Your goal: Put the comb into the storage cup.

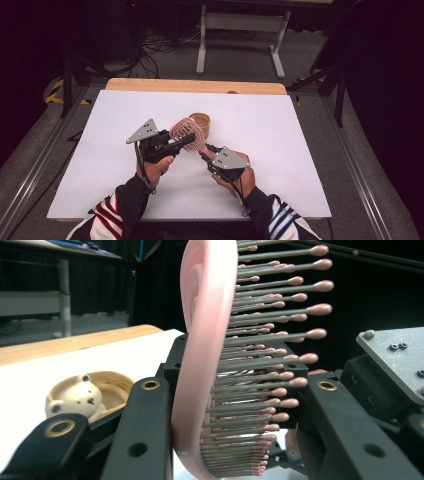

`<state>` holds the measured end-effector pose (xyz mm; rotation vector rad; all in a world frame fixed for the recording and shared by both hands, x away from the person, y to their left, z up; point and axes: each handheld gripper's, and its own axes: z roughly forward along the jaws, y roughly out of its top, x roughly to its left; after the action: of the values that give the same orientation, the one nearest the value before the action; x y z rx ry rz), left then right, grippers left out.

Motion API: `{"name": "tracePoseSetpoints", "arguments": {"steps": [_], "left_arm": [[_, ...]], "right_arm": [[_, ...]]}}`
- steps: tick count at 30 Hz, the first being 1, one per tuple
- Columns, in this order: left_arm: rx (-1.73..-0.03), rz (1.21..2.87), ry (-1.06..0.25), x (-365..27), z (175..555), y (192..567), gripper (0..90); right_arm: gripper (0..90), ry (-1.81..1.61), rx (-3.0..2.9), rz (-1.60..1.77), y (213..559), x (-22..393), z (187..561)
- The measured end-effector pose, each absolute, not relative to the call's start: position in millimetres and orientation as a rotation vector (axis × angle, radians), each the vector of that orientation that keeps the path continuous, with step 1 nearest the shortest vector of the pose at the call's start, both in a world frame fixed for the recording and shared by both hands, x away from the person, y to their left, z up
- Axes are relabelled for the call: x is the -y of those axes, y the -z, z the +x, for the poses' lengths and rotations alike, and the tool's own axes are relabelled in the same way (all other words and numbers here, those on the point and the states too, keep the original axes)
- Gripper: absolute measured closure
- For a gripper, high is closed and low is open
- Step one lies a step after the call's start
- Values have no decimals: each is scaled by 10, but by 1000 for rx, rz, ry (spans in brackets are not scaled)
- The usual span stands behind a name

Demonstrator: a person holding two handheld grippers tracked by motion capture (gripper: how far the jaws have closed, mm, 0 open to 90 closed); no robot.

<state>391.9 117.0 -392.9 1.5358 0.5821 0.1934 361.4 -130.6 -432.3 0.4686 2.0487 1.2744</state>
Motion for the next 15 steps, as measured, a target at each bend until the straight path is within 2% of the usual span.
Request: {"name": "tracePoseSetpoints", "arguments": {"steps": [3,4,15], "left_arm": [[-582,1539,-212,-1196,3917,3907,629],[-581,1542,-228,-1219,3912,3892,630],[-600,1548,-298,-1393,3914,3871,630]], "right_arm": [[647,-1299,-2058,478,4324,1322,3613],[595,-1322,-2068,479,4320,1343,3604],[429,-1349,-2057,470,4279,1581,3528]]}}
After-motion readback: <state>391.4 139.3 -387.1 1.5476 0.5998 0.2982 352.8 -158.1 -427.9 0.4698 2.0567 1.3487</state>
